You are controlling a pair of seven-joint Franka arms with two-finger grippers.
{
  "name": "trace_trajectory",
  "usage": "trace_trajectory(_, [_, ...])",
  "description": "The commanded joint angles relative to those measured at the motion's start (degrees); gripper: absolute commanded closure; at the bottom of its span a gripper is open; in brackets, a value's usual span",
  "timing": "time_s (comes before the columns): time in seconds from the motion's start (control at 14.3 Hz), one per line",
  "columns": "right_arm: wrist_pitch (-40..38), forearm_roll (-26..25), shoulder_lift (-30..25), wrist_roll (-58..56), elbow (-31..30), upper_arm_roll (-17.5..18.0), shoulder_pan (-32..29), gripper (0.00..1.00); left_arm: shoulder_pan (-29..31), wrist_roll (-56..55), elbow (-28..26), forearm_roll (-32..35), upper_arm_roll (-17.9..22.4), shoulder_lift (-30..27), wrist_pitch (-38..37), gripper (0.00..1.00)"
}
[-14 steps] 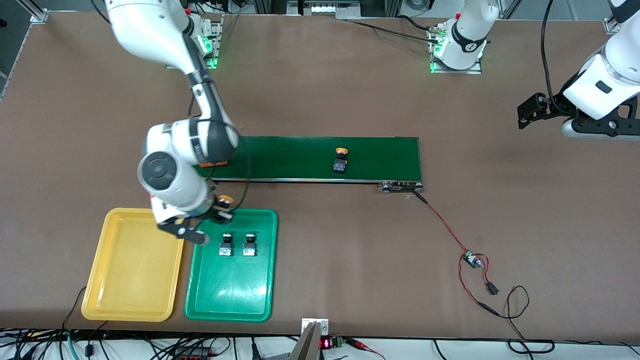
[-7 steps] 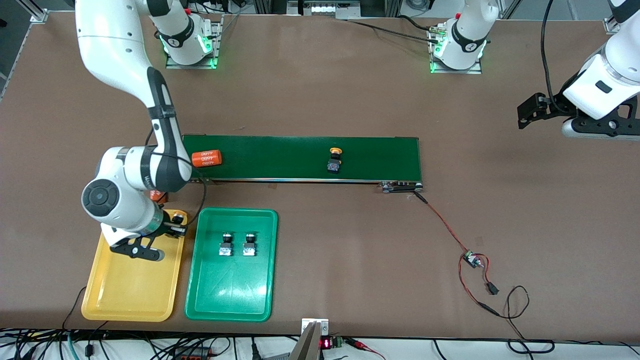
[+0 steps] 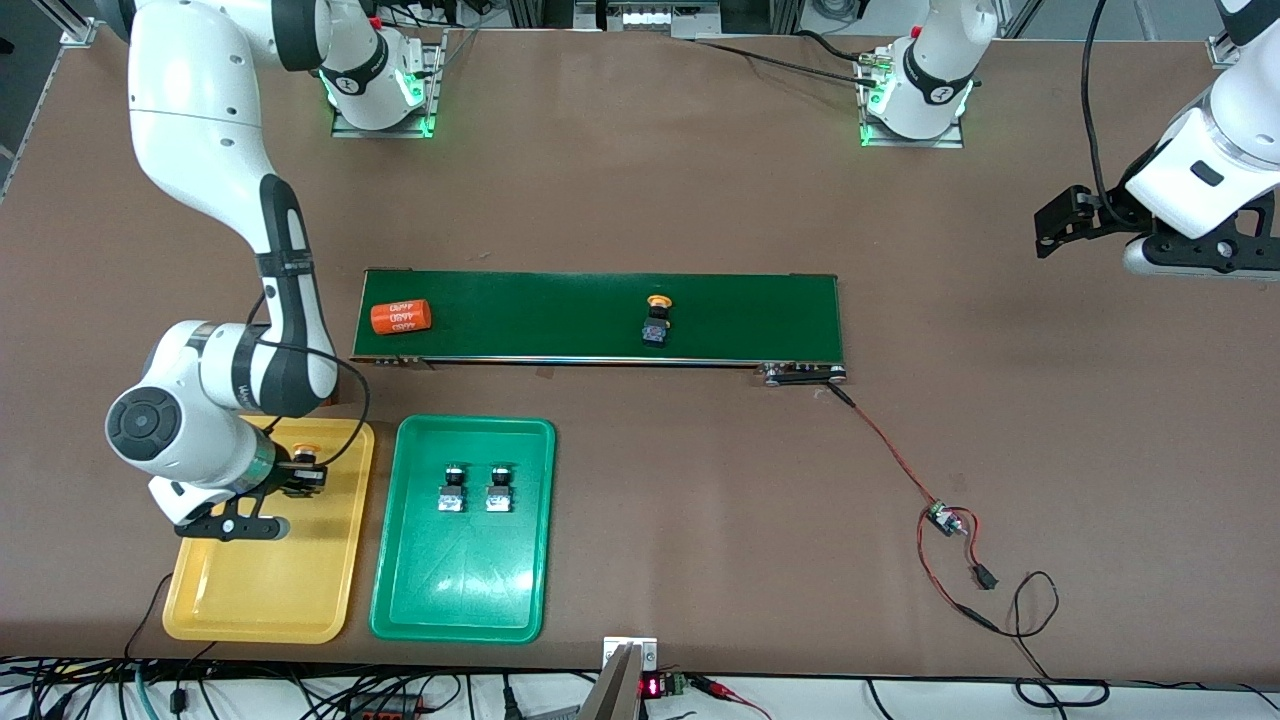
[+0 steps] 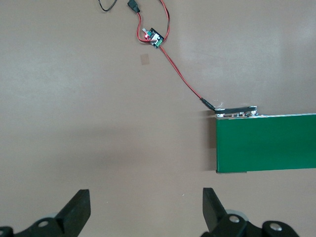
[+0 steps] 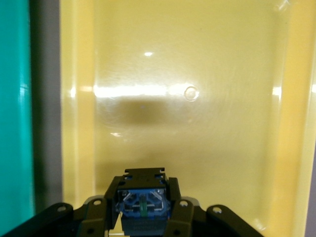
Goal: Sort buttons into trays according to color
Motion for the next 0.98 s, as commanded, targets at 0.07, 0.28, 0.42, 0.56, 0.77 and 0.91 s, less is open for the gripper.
trace_trajectory(0.07, [4.1, -0.9, 3.1, -5.8, 2.3, 0.8, -2.5, 1.00, -0.1, 0.7, 1.8, -0.9, 0.1, 0.7, -1.4, 0.00])
trace_trajectory(0.28, [6.4, -0.8, 4.8, -10.1, 2.3, 0.8, -4.3, 1.00, -0.1, 0.7, 1.9, -0.9, 0.1, 0.7, -1.4, 0.00])
trace_trajectory(0.42, [6.4, -0.8, 5.3, -10.5, 2.3, 0.9, -5.1, 1.00, -0.1, 0.7, 1.9, -0.9, 0.1, 0.7, -1.4, 0.00])
trace_trajectory(0.56, [6.9, -0.7, 5.5, -10.2, 2.3, 0.9, -5.4, 0.84, -0.1, 0.7, 1.8, -0.9, 0.1, 0.7, -1.4, 0.00])
trace_trajectory(0.77, [6.9, 0.2, 4.7, -10.2, 2.0, 1.0, -5.4, 0.00, -0.1, 0.6, 1.8, -0.9, 0.1, 0.7, -1.4, 0.00])
trace_trajectory(0.91, [5.5, 0.3, 2.0, -10.0, 1.9, 1.3, -5.0, 0.00, -0.2, 0.6, 1.9, -0.9, 0.1, 0.7, -1.4, 0.00])
